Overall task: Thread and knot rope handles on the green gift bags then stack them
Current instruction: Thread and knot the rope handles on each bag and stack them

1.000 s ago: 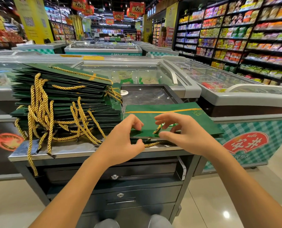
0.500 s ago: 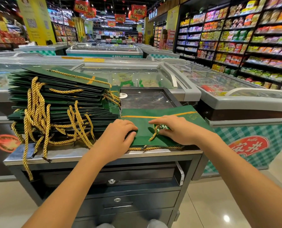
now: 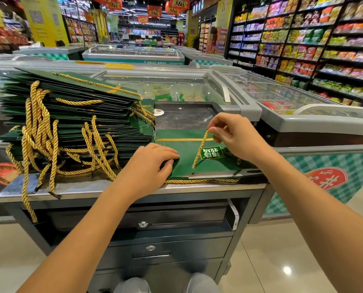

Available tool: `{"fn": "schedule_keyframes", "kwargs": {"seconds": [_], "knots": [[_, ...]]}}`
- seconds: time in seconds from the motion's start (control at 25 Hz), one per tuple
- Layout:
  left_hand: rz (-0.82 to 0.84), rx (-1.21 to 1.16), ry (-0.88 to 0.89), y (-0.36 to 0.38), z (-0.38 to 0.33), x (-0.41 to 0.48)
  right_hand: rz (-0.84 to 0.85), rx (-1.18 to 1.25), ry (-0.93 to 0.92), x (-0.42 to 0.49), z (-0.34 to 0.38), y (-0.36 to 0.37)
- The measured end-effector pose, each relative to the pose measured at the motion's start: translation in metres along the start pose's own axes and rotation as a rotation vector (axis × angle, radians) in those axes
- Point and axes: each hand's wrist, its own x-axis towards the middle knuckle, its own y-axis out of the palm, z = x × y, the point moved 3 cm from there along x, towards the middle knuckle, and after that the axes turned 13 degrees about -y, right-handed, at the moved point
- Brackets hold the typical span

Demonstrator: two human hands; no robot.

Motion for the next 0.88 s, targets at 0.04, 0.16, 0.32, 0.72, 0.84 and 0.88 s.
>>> {"fn": "schedule_keyframes", "kwargs": {"seconds": [0.04, 0.16, 0.32, 0.72, 0.84, 0.88], "knots": [[-0.002, -0.006, -0.002, 0.0, 0.0, 0.0, -0.025, 0.014, 0.008, 0.001, 0.0, -0.001], [-0.008, -0.014, -0.017, 0.0, -0.001, -0.002, -0.003, 0.014, 0.066, -0.003, -0.004, -0.007], [-0.013, 0.005, -0.033, 0.001, -0.002, -0.002, 0.227, -0.241, 0.342, -0.023, -0.023, -0.02], [0.006, -0.021, -0.02, 0.002, 0.003, 0.0, 0.193, -0.207, 0.298, -0.033, -0.012, -0.023], [0.009, -0.022, -0.019, 0.002, 0.002, 0.0, 0.062, -0.161, 0.31, -0.039, -0.009, -0.026], [0.007, -0.02, -0.021, 0.001, 0.002, 0.0, 0.02, -0.142, 0.309, -0.041, -0.007, -0.026]]}}
